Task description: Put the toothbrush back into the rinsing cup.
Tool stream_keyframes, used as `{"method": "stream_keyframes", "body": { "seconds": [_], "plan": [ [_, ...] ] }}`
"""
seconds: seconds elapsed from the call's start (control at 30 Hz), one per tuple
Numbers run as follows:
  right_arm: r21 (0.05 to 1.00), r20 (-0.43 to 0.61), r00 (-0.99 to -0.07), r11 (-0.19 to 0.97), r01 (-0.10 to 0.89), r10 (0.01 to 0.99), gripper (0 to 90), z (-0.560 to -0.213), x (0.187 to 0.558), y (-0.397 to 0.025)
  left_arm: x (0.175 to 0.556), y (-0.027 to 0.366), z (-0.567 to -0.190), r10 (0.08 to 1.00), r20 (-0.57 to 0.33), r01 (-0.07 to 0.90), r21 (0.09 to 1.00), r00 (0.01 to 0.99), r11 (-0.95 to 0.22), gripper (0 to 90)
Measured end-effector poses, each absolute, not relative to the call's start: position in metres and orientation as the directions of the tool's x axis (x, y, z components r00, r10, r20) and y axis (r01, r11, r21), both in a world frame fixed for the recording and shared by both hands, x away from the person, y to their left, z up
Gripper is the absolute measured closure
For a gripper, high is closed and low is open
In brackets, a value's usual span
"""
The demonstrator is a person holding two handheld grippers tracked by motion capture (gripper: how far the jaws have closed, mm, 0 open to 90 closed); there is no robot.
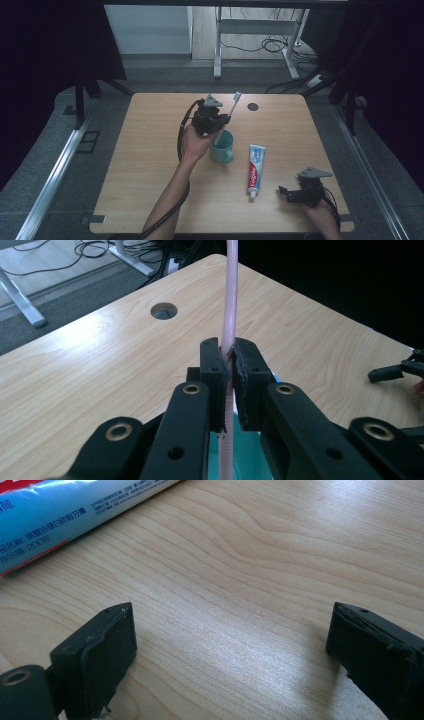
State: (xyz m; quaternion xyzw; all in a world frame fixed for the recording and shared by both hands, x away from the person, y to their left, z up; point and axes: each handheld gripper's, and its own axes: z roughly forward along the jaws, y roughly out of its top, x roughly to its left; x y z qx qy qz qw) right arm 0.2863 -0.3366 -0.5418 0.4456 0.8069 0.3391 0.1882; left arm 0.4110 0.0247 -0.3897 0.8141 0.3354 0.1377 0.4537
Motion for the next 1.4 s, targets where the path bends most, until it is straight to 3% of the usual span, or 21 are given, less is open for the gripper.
{"method": "stream_keyframes", "body": {
  "seconds": [1.4],
  "plan": [
    [0.715,-0.001,-0.533,0.373,0.591,0.846,5.5,-0.542,0.286,-0.337,0.410,0.018,-0.454,0.684,-0.097,0.471,0.793,0.723,-0.385,83.2]
  ]
}}
